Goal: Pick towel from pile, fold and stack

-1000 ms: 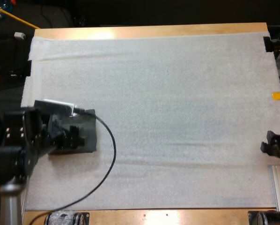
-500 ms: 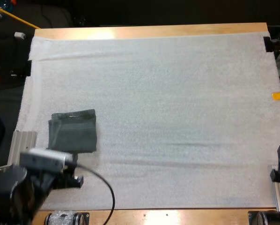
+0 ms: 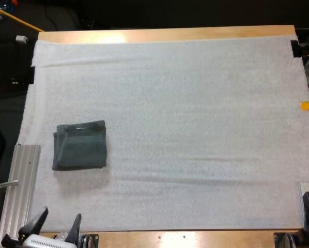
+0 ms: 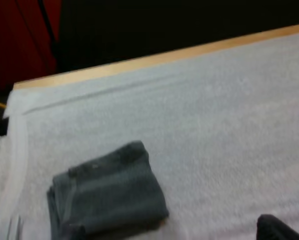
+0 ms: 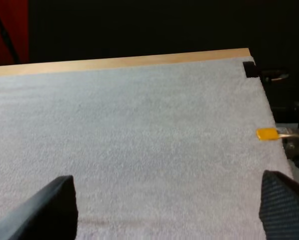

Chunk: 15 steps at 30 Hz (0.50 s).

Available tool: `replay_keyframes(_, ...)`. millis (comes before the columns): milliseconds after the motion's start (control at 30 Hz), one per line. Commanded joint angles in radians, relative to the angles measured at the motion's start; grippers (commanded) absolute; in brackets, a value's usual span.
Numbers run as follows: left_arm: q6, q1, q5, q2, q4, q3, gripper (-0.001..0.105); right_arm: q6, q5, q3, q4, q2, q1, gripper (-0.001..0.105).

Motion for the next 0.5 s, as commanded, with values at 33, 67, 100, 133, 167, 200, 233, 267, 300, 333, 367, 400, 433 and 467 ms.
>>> replay_keyframes(33,0.001,-0.005,-0.006,-0.083,0.047,0.0,0.064,0.006,-0.01,-0.014,0.039,-0.047,-0.002,0.072)
replay_keyframes(67,0.001,-0.005,-0.006,-0.107,0.062,-0.001,0.064,0.007,-0.01,-0.02,0.059,-0.043,-0.002,0.072)
replay_keyframes(100,0.001,-0.005,-0.006,-0.135,0.073,-0.001,0.064,0.007,-0.019,-0.021,0.071,-0.041,-0.002,0.072)
replay_keyframes(133,0.001,-0.005,-0.005,-0.145,0.077,-0.001,0.064,0.007,-0.027,-0.021,0.073,-0.043,-0.002,0.072)
replay_keyframes(167,0.0,-0.005,0.001,-0.144,0.08,-0.004,0.064,0.007,-0.031,-0.021,0.073,-0.044,-0.002,0.072)
replay_keyframes(200,-0.002,-0.001,0.01,-0.14,0.081,-0.006,0.064,0.009,-0.032,-0.021,0.073,-0.043,-0.002,0.072)
replay_keyframes(233,-0.002,0.001,0.014,-0.138,0.077,-0.004,0.064,0.011,-0.032,-0.021,0.073,-0.043,-0.002,0.072)
replay_keyframes(267,0.002,0.001,0.013,-0.138,0.072,0.002,0.064,0.011,-0.032,-0.021,0.073,-0.043,-0.002,0.072)
replay_keyframes(300,0.008,0.001,0.012,-0.138,0.067,0.009,0.064,0.011,-0.032,-0.021,0.071,-0.043,-0.002,0.072)
replay_keyframes(333,0.009,0.001,0.013,-0.138,0.065,0.013,0.064,0.011,-0.032,-0.021,0.07,-0.043,-0.002,0.072)
replay_keyframes(367,0.009,0.001,0.015,-0.138,0.058,0.02,0.064,0.011,-0.032,-0.021,0.068,-0.043,-0.002,0.072)
replay_keyframes(400,0.009,0.001,0.015,-0.138,0.042,0.03,0.064,0.011,-0.032,-0.02,0.062,-0.043,-0.002,0.072)
replay_keyframes(433,0.009,0.001,0.016,-0.138,0.031,0.036,0.064,0.011,-0.032,-0.018,0.055,-0.043,-0.002,0.072)
replay_keyframes(467,0.009,0.001,0.018,-0.138,0.01,0.045,0.064,0.011,-0.032,-0.015,0.039,-0.043,-0.002,0.072)
